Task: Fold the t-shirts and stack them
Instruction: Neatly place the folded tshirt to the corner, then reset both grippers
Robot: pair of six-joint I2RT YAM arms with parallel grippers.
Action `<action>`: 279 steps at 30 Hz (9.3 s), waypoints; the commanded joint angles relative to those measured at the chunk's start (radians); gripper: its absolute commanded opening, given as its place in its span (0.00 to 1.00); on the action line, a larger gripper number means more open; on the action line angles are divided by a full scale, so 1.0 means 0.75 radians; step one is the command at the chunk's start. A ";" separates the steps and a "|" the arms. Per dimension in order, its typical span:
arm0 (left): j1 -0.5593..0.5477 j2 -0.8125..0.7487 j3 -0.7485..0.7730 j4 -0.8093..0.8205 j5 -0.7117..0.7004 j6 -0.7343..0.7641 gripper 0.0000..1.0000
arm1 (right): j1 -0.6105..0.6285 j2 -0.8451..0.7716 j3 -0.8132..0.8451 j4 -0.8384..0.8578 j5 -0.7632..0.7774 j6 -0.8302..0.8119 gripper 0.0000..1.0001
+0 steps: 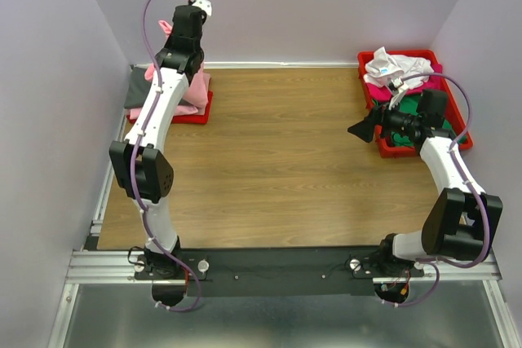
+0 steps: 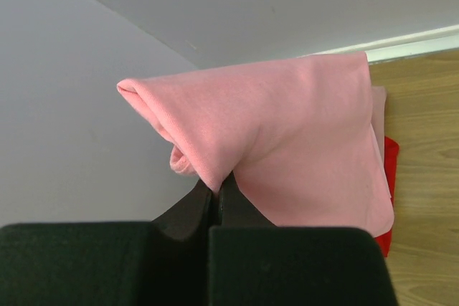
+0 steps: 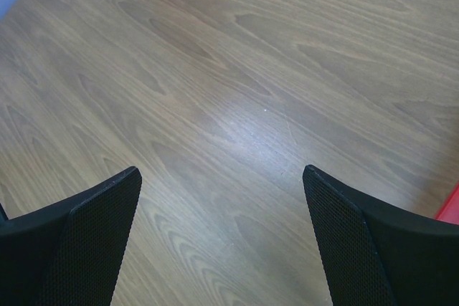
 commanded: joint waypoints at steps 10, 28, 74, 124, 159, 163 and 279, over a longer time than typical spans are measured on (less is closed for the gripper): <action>0.035 0.100 0.077 0.159 -0.077 0.097 0.00 | -0.012 0.007 -0.022 0.013 -0.026 -0.003 1.00; 0.127 0.263 0.042 0.382 -0.012 0.248 0.00 | -0.014 0.011 -0.026 0.013 -0.046 -0.003 1.00; -0.029 0.163 0.044 0.425 0.039 0.314 0.00 | -0.016 0.011 -0.024 0.007 -0.049 -0.009 1.00; -0.090 -0.179 -0.455 0.560 0.046 0.363 0.00 | -0.032 0.005 -0.026 0.001 -0.042 -0.029 1.00; -0.055 -0.107 -0.318 0.581 -0.026 0.455 0.00 | -0.047 0.015 -0.030 -0.007 -0.071 -0.040 1.00; -0.053 -0.117 -0.322 0.581 -0.022 0.459 0.00 | -0.047 0.017 -0.032 -0.007 -0.069 -0.042 1.00; 0.501 -0.070 -0.207 0.384 0.632 -0.417 0.89 | -0.098 0.013 -0.032 -0.011 -0.126 -0.029 1.00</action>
